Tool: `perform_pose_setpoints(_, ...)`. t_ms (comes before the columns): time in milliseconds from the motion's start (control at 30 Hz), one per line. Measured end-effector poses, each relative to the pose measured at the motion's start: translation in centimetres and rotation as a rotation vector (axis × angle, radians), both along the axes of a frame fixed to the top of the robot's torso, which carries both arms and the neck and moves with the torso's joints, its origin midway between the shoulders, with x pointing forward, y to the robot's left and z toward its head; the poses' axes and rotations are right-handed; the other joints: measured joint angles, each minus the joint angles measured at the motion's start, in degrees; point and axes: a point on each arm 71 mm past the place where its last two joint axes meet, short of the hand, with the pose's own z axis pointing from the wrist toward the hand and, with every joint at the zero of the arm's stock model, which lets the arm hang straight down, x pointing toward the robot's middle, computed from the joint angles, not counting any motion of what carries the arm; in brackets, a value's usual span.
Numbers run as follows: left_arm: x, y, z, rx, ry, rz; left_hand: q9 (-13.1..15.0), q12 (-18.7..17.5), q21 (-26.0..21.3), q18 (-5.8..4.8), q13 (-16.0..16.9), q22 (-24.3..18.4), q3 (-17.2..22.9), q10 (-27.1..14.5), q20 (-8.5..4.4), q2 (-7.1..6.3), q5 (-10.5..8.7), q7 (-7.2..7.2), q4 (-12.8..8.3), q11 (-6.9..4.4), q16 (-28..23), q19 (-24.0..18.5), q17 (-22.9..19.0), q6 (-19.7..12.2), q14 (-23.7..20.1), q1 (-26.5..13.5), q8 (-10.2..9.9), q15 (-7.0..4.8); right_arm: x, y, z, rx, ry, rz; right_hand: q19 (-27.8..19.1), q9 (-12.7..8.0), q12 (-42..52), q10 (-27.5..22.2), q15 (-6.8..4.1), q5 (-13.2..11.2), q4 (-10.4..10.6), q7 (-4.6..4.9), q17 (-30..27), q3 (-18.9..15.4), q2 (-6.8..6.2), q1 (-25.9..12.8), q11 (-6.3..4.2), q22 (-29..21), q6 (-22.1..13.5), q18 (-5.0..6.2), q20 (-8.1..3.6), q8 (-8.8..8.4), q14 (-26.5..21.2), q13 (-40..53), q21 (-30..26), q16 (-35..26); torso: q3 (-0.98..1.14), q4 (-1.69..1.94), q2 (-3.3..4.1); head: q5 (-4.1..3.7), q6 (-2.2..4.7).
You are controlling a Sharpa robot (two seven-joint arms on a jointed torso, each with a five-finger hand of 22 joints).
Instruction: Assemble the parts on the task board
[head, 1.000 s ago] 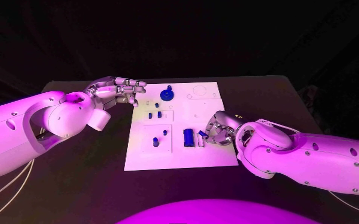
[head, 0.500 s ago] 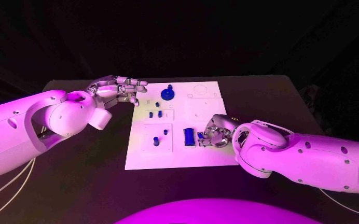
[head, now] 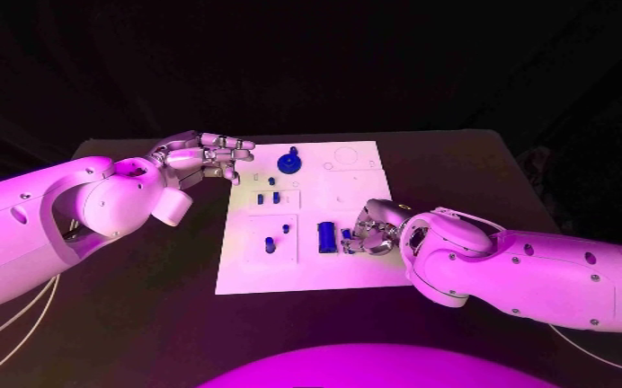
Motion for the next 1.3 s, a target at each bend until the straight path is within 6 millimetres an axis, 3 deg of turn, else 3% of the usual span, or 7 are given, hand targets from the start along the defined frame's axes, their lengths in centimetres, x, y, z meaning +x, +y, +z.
perform_pose_setpoints(67, 0.0, 0.0, 0.0, 0.001, 0.0, 0.0, 0.0, 0.0, 0.0, 0.0, 0.0, 0.0, -0.1, 0.0, 0.0, 0.0, 0.0, 0.0, -0.1, 0.0, 0.0, 0.0, 0.0, 0.0, 0.0, 0.0, 0.0, 0.0, 0.0, 0.0, 0.0, -0.001, 0.0, -0.001, 0.0, 0.1, 0.0, 0.0, -0.33, 1.8, 0.0, -0.01, 0.0, -0.9, 0.09, -1.4, 0.0, 0.0, 0.0, 0.0, 0.0, 0.01, -0.1, 0.0, 0.0, 0.0, -0.02, 0.01, 0.0, -0.01, 0.01)
perform_pose_setpoints(167, 0.0, 0.0, 0.0, 0.001, 0.0, -0.001, 0.0, 0.0, 0.0, 0.0, 0.0, 0.0, -0.2, 0.0, 0.0, 0.0, 0.0, 0.0, -0.2, 0.0, 0.0, 0.0, -0.1, 0.0, 0.0, 0.0, 0.0, 0.0, 0.0, 0.0, 0.0, -0.001, -0.001, -0.002, 0.0, 0.2, 0.0, 0.0, -0.33, 2.3, 0.0, -0.01, 0.0, -2.2, 0.04, -2.9, 0.0, 0.0, 0.0, 0.0, 0.0, 0.01, -0.1, 0.0, 0.0, 0.0, -0.02, 0.01, 0.0, -0.01, 0.02)
perform_pose_setpoints(433, 0.0, 0.1, 0.0, 0.003, 0.0, -0.001, 0.0, 0.2, 0.0, 0.0, 0.0, 0.0, -0.2, 0.0, 0.0, 0.0, 0.0, 0.21, -0.2, 0.0, 0.0, 0.0, -0.1, -0.2, 0.0, 0.0, 0.2, 0.0, 0.1, 0.0, 0.0, 0.002, -0.006, -0.006, 0.0, 0.5, 0.0, 0.0, -0.32, -1.4, 0.0, -0.1, 0.0, -4.9, 0.88, -6.0, 0.0, 0.0, 0.1, 0.0, 0.0, 0.01, -0.1, 0.0, 0.0, 0.0, -0.02, 0.02, 0.02, -0.01, 0.07)
perform_pose_setpoints(767, 0.0, 0.1, 0.0, 0.005, 0.0, -0.001, 0.0, 0.2, 0.0, 0.0, 0.0, 0.0, -0.2, 0.0, 0.0, 0.0, 0.0, 0.21, -0.2, 0.0, 0.0, 0.0, -0.1, -0.2, 0.0, 0.0, 0.2, 0.0, 0.0, -0.5, 0.1, 0.002, -0.02, -0.015, 0.0, 0.8, 0.0, 0.0, -0.31, -1.9, -0.4, -0.11, 0.0, -5.6, 0.83, -6.0, 0.0, 0.0, 0.1, 0.0, 0.0, 0.0, -0.1, 0.0, 0.0, 0.0, 0.04, 0.01, 0.01, -0.05, 0.07)
perform_pose_setpoints(1000, 0.0, 0.1, 0.0, 0.006, 0.0, 0.0, 0.0, 0.2, 0.0, 0.0, 0.0, 0.0, -0.2, 0.0, 0.0, 0.0, 0.0, 0.21, -0.2, 0.0, 0.0, 0.0, -0.1, -0.2, 0.0, 0.0, 0.2, 0.0, -0.6, -1.2, 0.7, 0.008, -0.032, -0.01, 0.0, 1.0, 0.0, 0.0, -0.31, -3.1, -1.0, 0.08, 0.0, -6.3, 0.32, -2.9, 0.0, 0.0, -0.1, 0.0, 0.0, -0.01, -0.1, 0.0, 0.0, 0.0, 0.04, 0.01, -0.02, 0.08, 0.14)
perform_pose_setpoints(1300, 0.0, 0.2, 0.0, 0.006, 0.0, 0.0, 0.0, 0.2, 0.0, 0.0, 0.0, 0.0, -0.2, 0.0, 0.0, 0.0, 0.0, 0.2, -0.2, 0.0, 0.0, 0.0, -0.1, -0.2, 0.0, 0.0, 0.2, 0.0, -1.4, -1.7, 0.8, 0.019, -0.031, 0.009, 0.0, 1.1, 0.0, 0.0, -0.31, -3.5, -1.1, 0.08, 0.0, -6.6, 0.25, -2.4, 0.01, 0.0, -0.1, 0.0, 0.0, -0.01, -0.1, 0.0, 0.0, 0.0, 0.04, -0.09, -0.01, 0.14, 0.3)
